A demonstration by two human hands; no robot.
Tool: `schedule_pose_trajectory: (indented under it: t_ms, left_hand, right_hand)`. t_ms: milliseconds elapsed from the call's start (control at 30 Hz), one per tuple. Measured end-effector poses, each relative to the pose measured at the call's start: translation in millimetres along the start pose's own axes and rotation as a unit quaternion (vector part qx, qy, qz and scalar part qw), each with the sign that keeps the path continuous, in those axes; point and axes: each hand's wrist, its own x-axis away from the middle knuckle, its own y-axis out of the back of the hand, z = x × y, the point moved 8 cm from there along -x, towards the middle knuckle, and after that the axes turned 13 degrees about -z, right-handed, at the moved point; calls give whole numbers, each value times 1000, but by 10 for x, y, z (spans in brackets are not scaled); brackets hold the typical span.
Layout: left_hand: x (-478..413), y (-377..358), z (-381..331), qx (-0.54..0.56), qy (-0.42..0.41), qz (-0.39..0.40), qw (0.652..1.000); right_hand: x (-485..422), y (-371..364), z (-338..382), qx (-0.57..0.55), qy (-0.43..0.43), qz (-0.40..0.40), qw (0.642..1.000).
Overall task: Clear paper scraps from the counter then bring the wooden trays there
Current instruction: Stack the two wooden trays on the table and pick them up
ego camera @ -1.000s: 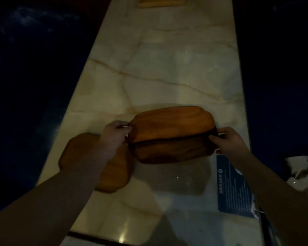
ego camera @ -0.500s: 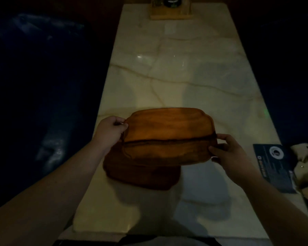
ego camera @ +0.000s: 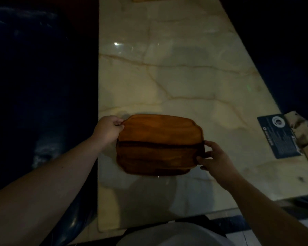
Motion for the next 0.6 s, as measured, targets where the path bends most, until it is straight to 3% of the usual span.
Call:
schedule_pose_trajectory:
  t_ms: [600]
  left_hand:
    - [9,-219,363,-104,-9,25,994]
  right_hand:
    - [20,-224,-177,174,39,14,984]
